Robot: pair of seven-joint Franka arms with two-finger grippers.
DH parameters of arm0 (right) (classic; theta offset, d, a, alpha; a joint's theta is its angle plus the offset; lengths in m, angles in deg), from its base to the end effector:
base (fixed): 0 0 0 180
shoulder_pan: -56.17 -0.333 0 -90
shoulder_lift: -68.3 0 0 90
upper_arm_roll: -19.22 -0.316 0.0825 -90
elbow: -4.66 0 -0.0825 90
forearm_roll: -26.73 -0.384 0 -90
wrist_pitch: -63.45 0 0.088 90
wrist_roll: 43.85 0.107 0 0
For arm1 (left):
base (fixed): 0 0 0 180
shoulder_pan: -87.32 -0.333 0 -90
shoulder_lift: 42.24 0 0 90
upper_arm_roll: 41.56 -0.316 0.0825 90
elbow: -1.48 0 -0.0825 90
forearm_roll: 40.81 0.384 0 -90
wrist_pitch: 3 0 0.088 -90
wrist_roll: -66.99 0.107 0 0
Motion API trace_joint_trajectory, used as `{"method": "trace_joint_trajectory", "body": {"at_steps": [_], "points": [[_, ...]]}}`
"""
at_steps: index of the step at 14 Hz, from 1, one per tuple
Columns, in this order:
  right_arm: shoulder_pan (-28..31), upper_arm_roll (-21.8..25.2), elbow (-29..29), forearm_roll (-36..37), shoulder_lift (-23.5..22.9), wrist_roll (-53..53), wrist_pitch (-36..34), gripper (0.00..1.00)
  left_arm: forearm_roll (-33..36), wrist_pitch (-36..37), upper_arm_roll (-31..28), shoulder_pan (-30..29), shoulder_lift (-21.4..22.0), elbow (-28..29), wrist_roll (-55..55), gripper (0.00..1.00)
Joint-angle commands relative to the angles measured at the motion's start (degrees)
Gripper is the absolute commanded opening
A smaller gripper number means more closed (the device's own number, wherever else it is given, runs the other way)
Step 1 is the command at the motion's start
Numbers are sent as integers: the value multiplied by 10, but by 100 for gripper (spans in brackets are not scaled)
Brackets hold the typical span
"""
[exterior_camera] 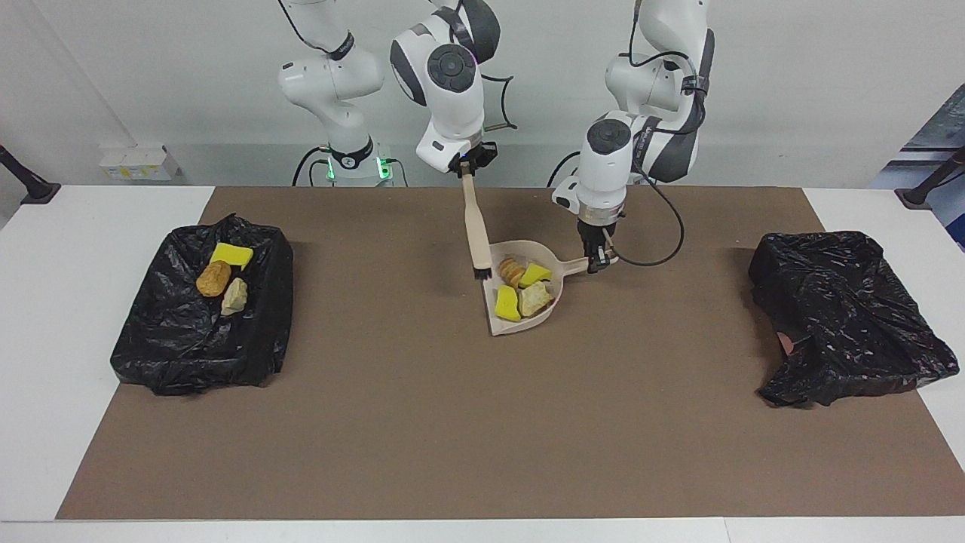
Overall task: Sweep and dump trash in bin
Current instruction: 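Sweep the remaining pieces into the dustpan with the right gripper, then carry the dustpan to the other black bag with the left gripper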
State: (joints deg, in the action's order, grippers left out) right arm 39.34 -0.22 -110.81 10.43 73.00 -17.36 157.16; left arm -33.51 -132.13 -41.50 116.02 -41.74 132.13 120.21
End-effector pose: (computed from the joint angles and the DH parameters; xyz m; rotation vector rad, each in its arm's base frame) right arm 0.3840 0.3209 0.4682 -3.0211 -0.1566 0.5923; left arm 0.4511 -0.2436 0.3568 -2.2182 2.0918 0.0582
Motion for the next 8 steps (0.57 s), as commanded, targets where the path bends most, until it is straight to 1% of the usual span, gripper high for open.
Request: {"method": "trace_joint_trajectory", "body": {"at_steps": [1,3,5,7,8], "points": [[4,-6,-13,1,13,40,18,0,-21,-3,1,-50,-23,-35,64,0],[-16,-10,-19,-1,8,70,33,0,-39,15,1,-89,-24,-60,120,0],[-52,-10,-40,-2,8,88,70,0,-59,56,1,-130,-38,-107,172,0],[-92,-10,-45,-15,-11,112,102,0,-78,93,1,-166,-53,-158,223,0],[-115,-10,-45,-15,-21,136,124,0,-88,98,1,-182,-54,-174,239,0]]}}
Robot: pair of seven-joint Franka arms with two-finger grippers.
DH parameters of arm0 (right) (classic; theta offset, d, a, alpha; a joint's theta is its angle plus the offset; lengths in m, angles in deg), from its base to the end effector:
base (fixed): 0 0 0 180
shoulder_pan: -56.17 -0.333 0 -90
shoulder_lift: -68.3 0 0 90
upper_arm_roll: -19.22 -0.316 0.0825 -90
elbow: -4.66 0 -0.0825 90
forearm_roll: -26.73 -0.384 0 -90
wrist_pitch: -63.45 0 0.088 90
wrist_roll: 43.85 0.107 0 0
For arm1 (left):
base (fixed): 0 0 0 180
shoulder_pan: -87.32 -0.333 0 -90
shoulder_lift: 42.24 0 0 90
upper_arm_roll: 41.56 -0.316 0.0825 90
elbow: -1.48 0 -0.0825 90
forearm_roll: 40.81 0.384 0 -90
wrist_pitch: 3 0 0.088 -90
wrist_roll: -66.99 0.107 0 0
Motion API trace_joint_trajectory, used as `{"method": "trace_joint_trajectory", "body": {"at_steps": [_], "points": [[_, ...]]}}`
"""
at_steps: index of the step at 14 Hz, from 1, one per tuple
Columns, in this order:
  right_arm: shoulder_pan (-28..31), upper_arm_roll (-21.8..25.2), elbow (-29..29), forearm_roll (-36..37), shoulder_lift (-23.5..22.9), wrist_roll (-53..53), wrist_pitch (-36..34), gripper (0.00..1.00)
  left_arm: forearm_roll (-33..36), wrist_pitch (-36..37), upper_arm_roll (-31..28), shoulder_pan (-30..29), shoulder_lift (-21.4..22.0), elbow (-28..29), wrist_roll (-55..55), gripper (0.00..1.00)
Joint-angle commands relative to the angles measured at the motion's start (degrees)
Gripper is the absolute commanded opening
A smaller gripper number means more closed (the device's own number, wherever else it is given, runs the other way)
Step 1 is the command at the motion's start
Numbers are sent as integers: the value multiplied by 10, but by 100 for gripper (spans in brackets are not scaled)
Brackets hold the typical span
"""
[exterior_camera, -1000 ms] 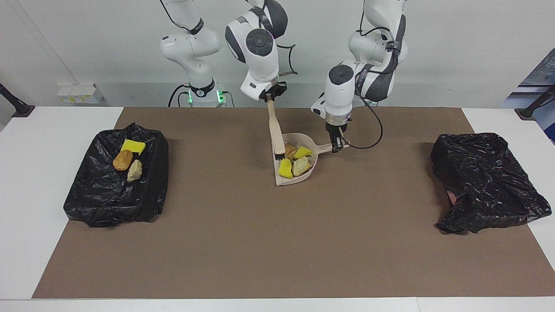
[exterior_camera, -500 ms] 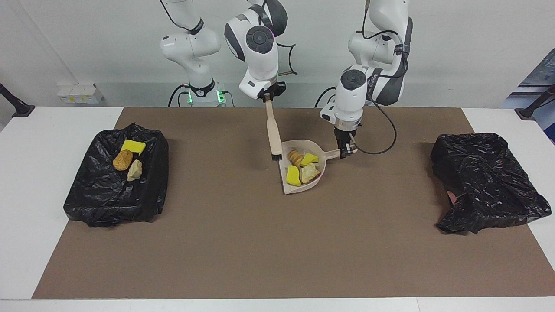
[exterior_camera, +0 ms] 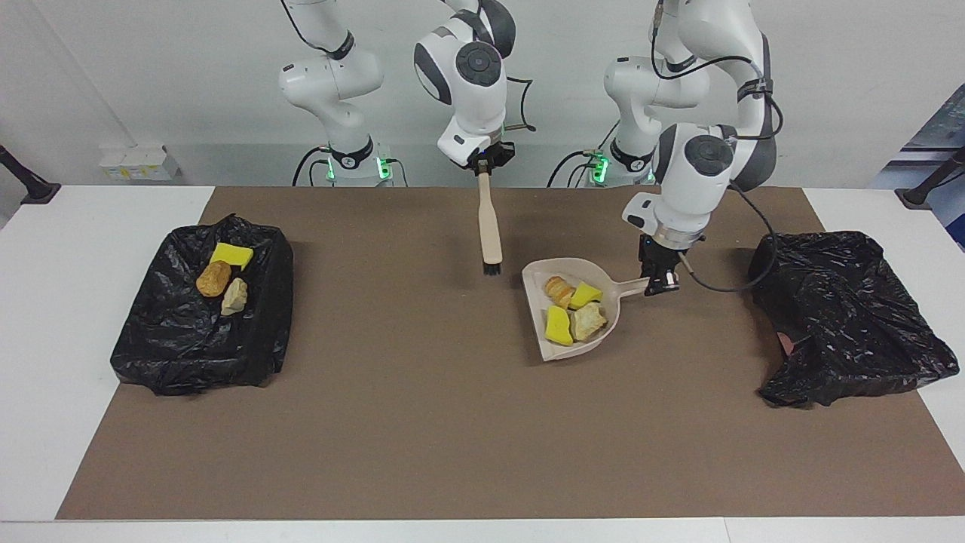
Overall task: Sweep and dump trash in bin
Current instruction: 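Carry the dustpan to the other black bag with the left gripper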
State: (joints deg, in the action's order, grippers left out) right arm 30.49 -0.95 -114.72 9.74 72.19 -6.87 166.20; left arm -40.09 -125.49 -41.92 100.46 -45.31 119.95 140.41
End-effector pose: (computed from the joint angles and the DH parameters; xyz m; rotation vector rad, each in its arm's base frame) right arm 0.3340 0.3828 0.4399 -3.0515 -0.0803 0.5205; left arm 0.5457 -0.1233 0.4081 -2.2737 2.1419 -0.0137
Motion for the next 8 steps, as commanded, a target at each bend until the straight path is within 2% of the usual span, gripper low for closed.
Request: {"method": "trace_joint_trajectory", "body": {"at_steps": [1,4,6,8], "points": [[-50,-2,-6,-8,-30,56,61,0,-34,40,5,-53,-19,-68,60,0],[-114,-1,-8,-5,-81,121,133,0,-69,99,5,-106,-29,-125,127,0],[-130,-2,-32,-4,-80,143,168,0,-100,138,5,-146,-33,-154,173,0],[-137,-2,-55,-4,-73,143,186,0,-119,164,5,-194,-31,-157,225,0]]}}
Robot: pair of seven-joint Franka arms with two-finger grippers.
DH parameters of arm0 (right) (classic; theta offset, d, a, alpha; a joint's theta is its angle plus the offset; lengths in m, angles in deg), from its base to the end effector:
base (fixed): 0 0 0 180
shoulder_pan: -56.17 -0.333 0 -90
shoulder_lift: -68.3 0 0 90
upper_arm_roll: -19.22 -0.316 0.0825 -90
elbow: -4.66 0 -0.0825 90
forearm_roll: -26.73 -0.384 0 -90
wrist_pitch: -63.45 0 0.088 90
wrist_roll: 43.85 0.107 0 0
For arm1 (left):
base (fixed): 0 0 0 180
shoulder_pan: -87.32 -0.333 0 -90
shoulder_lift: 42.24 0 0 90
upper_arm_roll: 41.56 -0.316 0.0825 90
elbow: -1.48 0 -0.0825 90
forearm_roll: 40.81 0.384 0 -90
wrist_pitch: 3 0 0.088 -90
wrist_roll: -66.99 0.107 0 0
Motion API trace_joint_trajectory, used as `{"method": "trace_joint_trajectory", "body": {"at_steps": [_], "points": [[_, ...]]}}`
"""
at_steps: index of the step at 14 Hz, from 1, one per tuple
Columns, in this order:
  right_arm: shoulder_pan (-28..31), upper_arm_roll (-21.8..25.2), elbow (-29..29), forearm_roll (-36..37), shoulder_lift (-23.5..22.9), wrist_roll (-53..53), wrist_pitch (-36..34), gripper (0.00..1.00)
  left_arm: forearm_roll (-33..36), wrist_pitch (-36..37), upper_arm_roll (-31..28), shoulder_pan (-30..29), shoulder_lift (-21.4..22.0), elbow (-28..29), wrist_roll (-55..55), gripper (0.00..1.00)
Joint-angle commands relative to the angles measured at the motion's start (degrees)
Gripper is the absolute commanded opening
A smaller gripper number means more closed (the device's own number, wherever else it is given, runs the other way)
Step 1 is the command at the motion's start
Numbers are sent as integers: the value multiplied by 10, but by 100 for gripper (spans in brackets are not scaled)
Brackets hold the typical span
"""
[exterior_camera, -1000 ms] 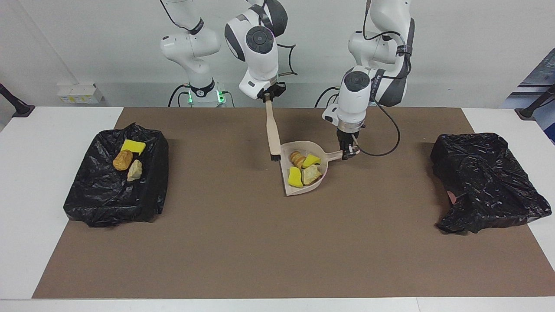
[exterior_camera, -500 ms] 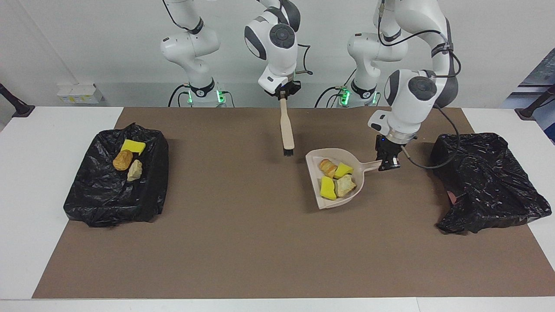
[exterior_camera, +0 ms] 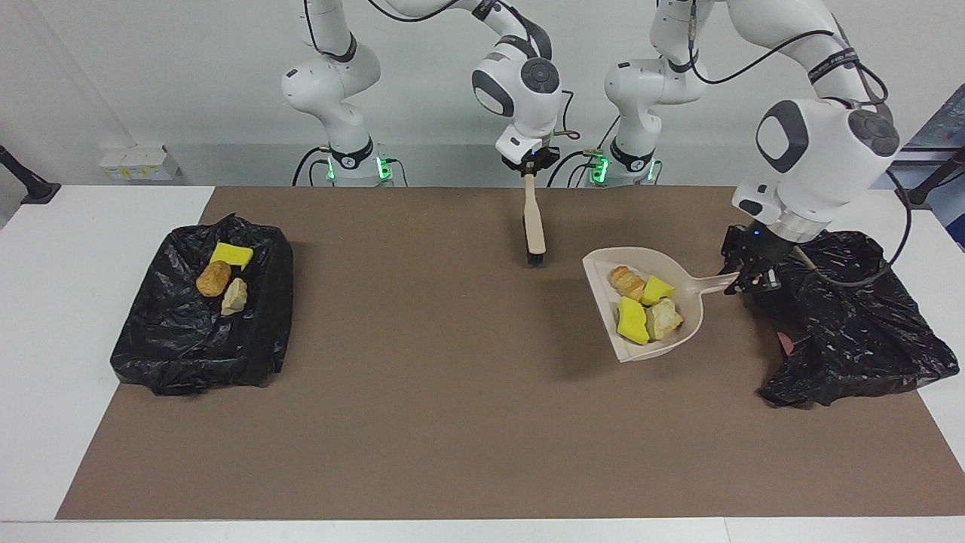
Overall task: Sweep and dump trash in bin
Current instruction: 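Carry the dustpan to the other black bag with the left gripper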
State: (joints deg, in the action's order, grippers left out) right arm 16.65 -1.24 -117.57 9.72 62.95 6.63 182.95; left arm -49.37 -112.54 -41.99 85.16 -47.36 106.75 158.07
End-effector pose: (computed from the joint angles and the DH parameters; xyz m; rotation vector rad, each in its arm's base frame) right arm 0.2587 0.4737 0.3582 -3.0574 -0.0026 0.4750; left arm 0.5856 0.0157 0.4764 2.2254 -2.0594 0.1394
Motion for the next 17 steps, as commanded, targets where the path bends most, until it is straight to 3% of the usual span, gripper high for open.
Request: {"method": "trace_joint_trajectory", "body": {"at_steps": [1,3,5,6,11,14,17], "points": [[0,1,-31,-5,19,8,24,0,-27,53,5,-56,-9,-34,71,0],[-3,1,-41,-5,20,8,32,4,-26,96,3,-103,-11,-64,124,0],[-2,2,-42,-4,19,1,34,38,-21,108,1,-143,-13,-78,160,0],[0,2,-43,-4,19,0,33,47,-19,109,1,-162,-16,-79,169,0],[14,7,-24,6,10,1,34,73,56,119,-2,-244,-37,-135,217,0],[90,7,13,6,25,1,26,93,126,95,-3,-263,-56,-163,264,0],[177,7,59,12,20,0,26,100,193,57,-3,-271,-74,-191,267,0]]}}
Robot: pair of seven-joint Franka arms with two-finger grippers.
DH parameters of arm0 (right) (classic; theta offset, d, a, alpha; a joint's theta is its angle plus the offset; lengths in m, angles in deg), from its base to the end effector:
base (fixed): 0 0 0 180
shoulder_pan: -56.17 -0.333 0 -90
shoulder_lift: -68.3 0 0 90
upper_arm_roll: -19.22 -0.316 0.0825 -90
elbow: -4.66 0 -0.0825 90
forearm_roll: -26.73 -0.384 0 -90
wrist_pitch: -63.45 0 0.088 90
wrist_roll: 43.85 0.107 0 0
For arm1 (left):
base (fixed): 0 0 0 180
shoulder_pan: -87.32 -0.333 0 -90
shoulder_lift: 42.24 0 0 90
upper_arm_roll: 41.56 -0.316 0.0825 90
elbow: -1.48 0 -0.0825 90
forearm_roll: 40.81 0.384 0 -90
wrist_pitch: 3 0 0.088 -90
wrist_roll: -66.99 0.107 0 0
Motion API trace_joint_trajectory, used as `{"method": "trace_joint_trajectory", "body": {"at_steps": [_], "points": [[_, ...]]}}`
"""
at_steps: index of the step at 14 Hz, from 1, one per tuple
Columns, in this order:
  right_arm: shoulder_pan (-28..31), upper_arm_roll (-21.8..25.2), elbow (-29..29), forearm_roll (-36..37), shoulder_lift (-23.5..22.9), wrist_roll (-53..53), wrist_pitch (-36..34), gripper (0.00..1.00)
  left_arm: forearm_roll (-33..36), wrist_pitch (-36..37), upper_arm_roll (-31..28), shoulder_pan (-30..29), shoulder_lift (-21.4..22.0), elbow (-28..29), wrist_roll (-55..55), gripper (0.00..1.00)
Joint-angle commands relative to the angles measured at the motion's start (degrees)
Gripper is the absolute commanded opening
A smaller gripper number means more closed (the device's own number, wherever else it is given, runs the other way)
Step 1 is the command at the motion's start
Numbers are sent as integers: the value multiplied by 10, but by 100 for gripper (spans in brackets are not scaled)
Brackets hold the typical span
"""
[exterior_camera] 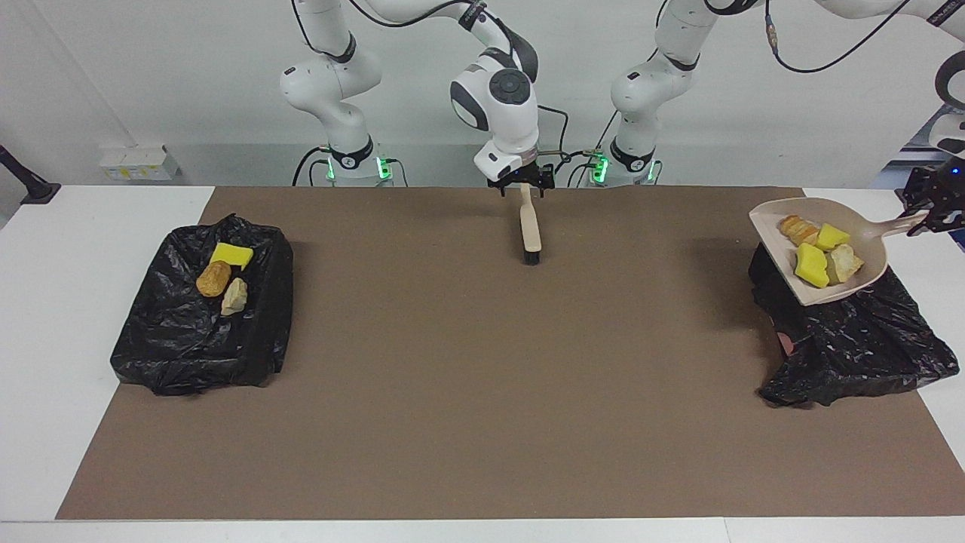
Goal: Sweep and dump trash in bin
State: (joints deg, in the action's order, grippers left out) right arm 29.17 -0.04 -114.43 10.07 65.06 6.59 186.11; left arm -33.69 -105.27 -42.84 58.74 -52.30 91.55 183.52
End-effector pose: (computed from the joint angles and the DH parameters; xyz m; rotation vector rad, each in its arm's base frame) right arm 0.3783 0.4106 0.4052 -2.9277 0.3387 0.2849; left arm 0.5338 0.3175 0.5405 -2.2033 2.1306 0.1683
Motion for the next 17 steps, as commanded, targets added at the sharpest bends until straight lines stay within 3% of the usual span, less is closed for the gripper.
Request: {"method": "trace_joint_trajectory", "body": {"at_steps": [1,6,10,13,17], "points": [[82,-5,39,27,-2,-6,-6,100,53,-39,6,-6,-25,-38,9,0],[181,-4,94,140,11,-55,-46,100,169,-141,4,3,-29,-28,-48,0],[247,-3,155,153,45,-144,-151,100,280,-145,3,45,-8,20,-155,0],[300,-1,227,153,50,-269,-248,100,341,-143,4,59,-4,25,-160,0],[294,50,325,169,49,-290,-348,100,463,-140,4,84,19,57,-211,0]]}}
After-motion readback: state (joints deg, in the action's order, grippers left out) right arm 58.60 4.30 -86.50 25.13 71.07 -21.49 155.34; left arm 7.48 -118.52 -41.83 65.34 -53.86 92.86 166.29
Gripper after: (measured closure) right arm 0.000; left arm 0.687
